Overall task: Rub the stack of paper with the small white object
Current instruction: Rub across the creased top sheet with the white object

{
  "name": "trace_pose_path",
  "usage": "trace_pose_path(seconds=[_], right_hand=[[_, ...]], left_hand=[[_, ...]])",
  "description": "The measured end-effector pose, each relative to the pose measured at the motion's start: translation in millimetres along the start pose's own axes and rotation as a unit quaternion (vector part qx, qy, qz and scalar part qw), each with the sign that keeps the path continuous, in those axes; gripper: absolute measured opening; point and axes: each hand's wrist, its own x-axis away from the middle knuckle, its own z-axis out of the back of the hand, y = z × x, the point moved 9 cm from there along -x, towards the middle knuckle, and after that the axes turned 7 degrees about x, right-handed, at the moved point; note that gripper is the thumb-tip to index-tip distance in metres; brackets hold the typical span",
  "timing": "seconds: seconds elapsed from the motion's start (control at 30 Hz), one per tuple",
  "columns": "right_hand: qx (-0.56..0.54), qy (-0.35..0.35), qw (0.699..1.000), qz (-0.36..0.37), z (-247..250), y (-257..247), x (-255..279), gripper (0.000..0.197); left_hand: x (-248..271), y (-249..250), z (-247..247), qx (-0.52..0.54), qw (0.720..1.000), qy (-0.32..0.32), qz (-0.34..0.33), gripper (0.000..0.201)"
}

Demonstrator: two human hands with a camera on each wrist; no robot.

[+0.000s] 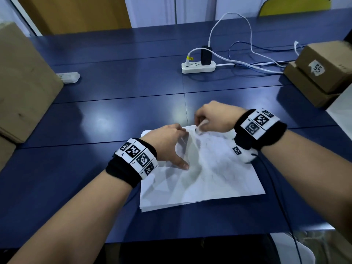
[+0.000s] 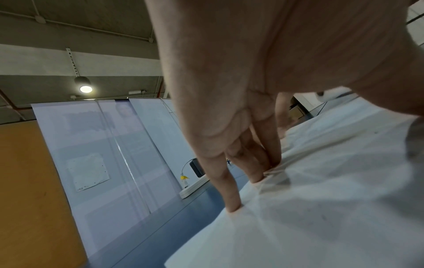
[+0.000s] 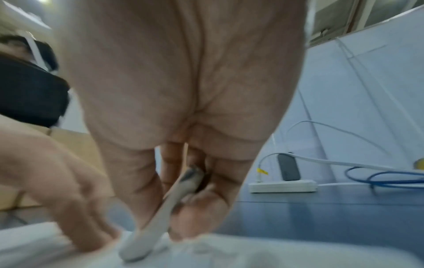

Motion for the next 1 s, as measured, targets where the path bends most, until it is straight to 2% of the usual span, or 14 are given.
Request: trace_pose_path(seconds=[0.07, 0.1, 0.23, 0.27, 0.4, 0.43, 0.47, 0.57, 0.6, 0.63, 0.77, 0.8, 0.93, 1.0], right_hand=[[-0.008, 0.035, 0.999, -0.019, 8, 10, -2, 0.008], [-0.026, 0.017, 0.999, -0.013, 4, 10, 1, 0.008], [-0.052, -0.146, 0.987, 0.052, -29, -21, 25, 0.014], [-0.045, -0.142, 0.988, 0.052, -29, -21, 24, 0.015], [-0.002, 0.02, 1.0, -0.022, 4, 10, -1, 0.013], [-0.007, 0.032, 0.999, -0.028, 7, 13, -2, 0.013], [-0.023, 0.013, 0.999, -0.022, 3, 11, 0, 0.013], [-0.069, -0.14, 0.987, 0.043, -25, -19, 21, 0.015], [-0.065, -0.167, 0.982, 0.059, -31, -25, 26, 0.015], [-0.055, -0.159, 0.984, 0.064, -30, -26, 25, 0.015], [-0.033, 0.013, 0.999, -0.02, 5, 13, 4, 0.012], [-0.04, 0.019, 0.999, -0.024, 7, 15, 5, 0.012], [-0.057, -0.141, 0.987, 0.045, -26, -19, 27, 0.014], [-0.043, -0.136, 0.988, 0.058, -26, -26, 25, 0.016]], left_hand=[[1, 0, 0, -0.002, 1.0, 0.002, -0.001, 0.088], [1, 0, 0, 0.0, 1.0, 0.004, -0.001, 0.091], [-1, -2, -2, 0.009, 1.0, 0.006, 0.004, 0.102], [-1, -1, -2, 0.009, 1.0, 0.004, 0.005, 0.1], [0, 1, 0, -0.001, 1.0, 0.002, -0.001, 0.089], [0, 1, 0, -0.002, 1.0, 0.003, -0.001, 0.089], [1, 1, 0, -0.002, 1.0, 0.003, -0.001, 0.091], [-1, 0, -1, 0.004, 1.0, 0.004, 0.001, 0.097], [-1, 0, -1, 0.004, 1.0, 0.003, 0.001, 0.095], [-1, 1, -1, 0.002, 1.0, 0.001, 0.001, 0.094], [-2, 1, -1, 0.002, 1.0, 0.002, 0.001, 0.09], [-2, 0, -1, 0.003, 1.0, 0.003, 0.001, 0.089], [-4, 0, -2, -0.002, 1.0, 0.001, 0.004, 0.093], [-3, 1, -1, -0.001, 1.0, -0.002, 0.004, 0.093]])
